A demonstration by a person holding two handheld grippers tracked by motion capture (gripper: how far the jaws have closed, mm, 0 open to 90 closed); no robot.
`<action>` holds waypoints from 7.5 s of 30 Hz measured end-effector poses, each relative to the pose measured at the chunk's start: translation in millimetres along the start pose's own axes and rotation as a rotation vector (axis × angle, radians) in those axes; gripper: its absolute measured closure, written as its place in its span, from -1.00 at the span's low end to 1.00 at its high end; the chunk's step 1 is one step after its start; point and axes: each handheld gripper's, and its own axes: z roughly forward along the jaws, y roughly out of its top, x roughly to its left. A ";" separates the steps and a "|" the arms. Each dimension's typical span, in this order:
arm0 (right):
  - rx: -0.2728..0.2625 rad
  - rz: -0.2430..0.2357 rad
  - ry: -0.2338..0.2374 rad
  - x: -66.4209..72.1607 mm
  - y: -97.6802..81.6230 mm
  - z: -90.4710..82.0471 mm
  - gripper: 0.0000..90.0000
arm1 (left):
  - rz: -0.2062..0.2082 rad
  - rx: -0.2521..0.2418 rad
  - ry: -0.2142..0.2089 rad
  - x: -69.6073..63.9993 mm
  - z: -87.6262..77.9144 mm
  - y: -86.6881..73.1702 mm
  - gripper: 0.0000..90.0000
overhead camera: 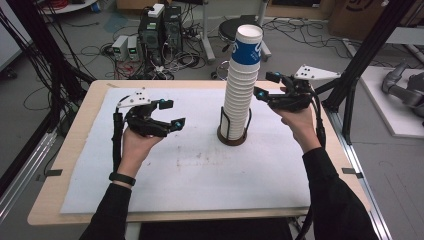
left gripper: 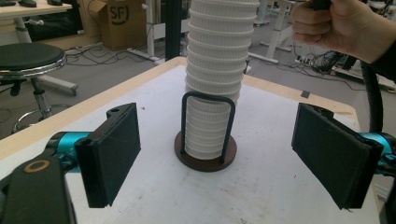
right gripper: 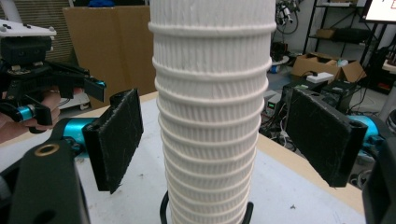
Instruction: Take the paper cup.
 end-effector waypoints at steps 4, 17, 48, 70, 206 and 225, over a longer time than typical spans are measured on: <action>-0.001 0.001 0.005 -0.3 6.7 4.2 -0.56 | -0.002 -0.003 0.001 -0.4 0.0 0.4 -0.66; 0.049 0.002 -0.001 0.0 16.9 23.2 -0.56 | 0.003 0.004 -0.012 -1.9 1.4 1.7 -0.66; 0.061 0.020 0.026 -4.7 19.0 43.7 -0.69 | -0.001 -0.030 -0.054 -7.1 6.2 16.4 -0.66; 0.058 0.011 0.022 -4.4 18.8 44.3 -0.68 | 0.029 -0.074 -0.089 -6.7 44.2 107.6 -0.66; 0.071 -0.015 0.007 -2.3 19.8 42.1 -0.68 | 0.103 -0.191 -0.098 -28.4 -5.5 160.0 -0.30; 0.074 -0.048 -0.015 1.6 21.3 21.0 -0.68 | 0.104 -0.112 -0.111 -42.6 -1.6 111.5 -0.30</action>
